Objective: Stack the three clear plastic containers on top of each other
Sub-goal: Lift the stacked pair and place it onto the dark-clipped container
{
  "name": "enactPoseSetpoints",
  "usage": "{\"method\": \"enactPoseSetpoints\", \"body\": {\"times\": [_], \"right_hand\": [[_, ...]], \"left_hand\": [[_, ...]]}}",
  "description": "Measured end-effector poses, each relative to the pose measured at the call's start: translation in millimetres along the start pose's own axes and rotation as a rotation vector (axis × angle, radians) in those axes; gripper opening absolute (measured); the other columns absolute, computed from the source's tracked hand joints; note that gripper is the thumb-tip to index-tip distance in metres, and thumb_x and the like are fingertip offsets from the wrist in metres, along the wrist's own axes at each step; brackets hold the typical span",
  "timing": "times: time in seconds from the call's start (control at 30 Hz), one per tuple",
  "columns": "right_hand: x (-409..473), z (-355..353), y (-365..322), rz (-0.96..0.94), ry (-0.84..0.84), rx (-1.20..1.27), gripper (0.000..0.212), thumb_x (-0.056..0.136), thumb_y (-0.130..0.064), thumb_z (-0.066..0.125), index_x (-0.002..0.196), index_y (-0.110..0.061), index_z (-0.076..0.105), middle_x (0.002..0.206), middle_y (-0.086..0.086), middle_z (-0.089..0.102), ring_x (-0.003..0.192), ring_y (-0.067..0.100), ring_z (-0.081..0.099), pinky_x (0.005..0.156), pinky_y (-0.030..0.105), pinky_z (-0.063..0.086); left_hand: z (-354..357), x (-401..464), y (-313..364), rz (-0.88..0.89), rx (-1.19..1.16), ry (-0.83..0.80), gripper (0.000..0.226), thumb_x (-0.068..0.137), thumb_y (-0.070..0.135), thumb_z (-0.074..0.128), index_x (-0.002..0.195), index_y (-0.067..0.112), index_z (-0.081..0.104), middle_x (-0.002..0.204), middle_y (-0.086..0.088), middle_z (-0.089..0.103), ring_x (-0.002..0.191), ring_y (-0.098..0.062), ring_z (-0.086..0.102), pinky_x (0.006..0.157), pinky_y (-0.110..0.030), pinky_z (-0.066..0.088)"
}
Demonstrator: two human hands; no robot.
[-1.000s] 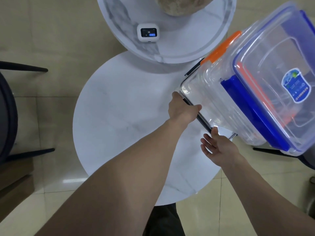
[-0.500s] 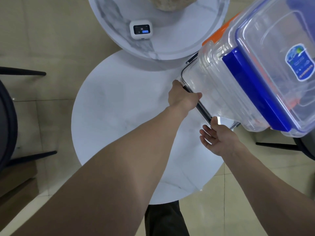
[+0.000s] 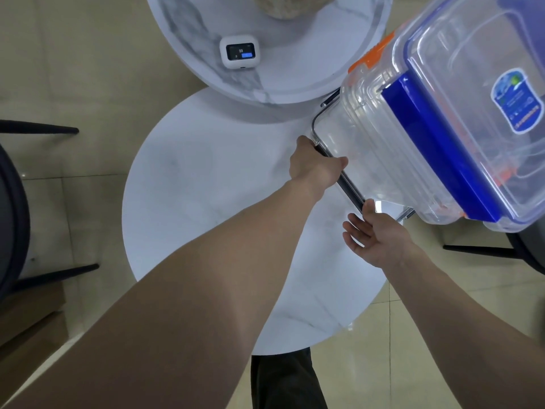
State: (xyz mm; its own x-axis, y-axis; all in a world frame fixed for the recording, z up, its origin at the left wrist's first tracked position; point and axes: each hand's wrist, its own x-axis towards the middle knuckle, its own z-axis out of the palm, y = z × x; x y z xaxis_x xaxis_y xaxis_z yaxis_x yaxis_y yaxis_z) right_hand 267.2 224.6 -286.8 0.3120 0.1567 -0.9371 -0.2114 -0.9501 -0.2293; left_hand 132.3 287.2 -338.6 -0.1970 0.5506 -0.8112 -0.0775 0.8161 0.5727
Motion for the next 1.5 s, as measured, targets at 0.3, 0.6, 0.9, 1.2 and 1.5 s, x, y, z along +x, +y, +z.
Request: {"method": "enactPoseSetpoints", "body": {"times": [0.3, 0.6, 0.9, 1.2, 1.5], "right_hand": [[1, 1, 0, 0.001, -0.004, 0.015, 0.016, 0.094, -0.036, 0.063, 0.096, -0.02, 0.063, 0.099, 0.005, 0.069, 0.09, 0.02, 0.067, 0.082, 0.039, 0.053], [1, 0, -1, 0.006, -0.016, 0.032, 0.011, 0.095, -0.033, 0.062, 0.096, -0.022, 0.064, 0.101, 0.006, 0.068, 0.09, 0.02, 0.066, 0.087, 0.04, 0.053], [3, 5, 4, -0.01, 0.04, 0.055, 0.03, 0.09, -0.041, 0.067, 0.106, -0.016, 0.064, 0.099, 0.006, 0.072, 0.087, 0.02, 0.07, 0.077, 0.038, 0.056], [-2, 2, 14, 0.013, -0.072, 0.162, 0.045, 0.091, -0.046, 0.064, 0.115, -0.008, 0.055, 0.104, 0.01, 0.071, 0.091, 0.024, 0.071, 0.084, 0.039, 0.055], [-50, 12, 37, -0.162, -0.082, -0.077, 0.011, 0.096, -0.012, 0.055, 0.097, -0.004, 0.062, 0.086, 0.012, 0.07, 0.077, 0.028, 0.067, 0.083, 0.039, 0.055]], "left_hand": [[-1, -1, 2, 0.023, 0.038, 0.006, 0.054, 0.073, 0.024, 0.083, 0.109, 0.01, 0.046, 0.094, -0.004, 0.059, 0.093, -0.032, 0.068, 0.081, -0.045, 0.062], [-2, -7, 5, 0.04, 0.065, 0.01, 0.051, 0.074, 0.025, 0.081, 0.108, 0.009, 0.046, 0.098, -0.008, 0.063, 0.089, -0.032, 0.07, 0.079, -0.046, 0.062], [-4, -12, 4, 0.04, 0.077, 0.003, 0.052, 0.076, 0.027, 0.082, 0.108, 0.011, 0.044, 0.091, -0.003, 0.059, 0.09, -0.031, 0.07, 0.08, -0.045, 0.062], [-13, -29, -14, 0.044, 0.155, 0.066, 0.067, 0.077, 0.053, 0.077, 0.117, 0.012, 0.044, 0.109, -0.011, 0.068, 0.095, -0.031, 0.069, 0.083, -0.041, 0.058], [-66, -86, -40, 0.12, 0.396, 0.147, 0.022, 0.089, 0.033, 0.068, 0.092, 0.012, 0.064, 0.082, 0.003, 0.064, 0.089, -0.024, 0.067, 0.079, -0.033, 0.053]]}}
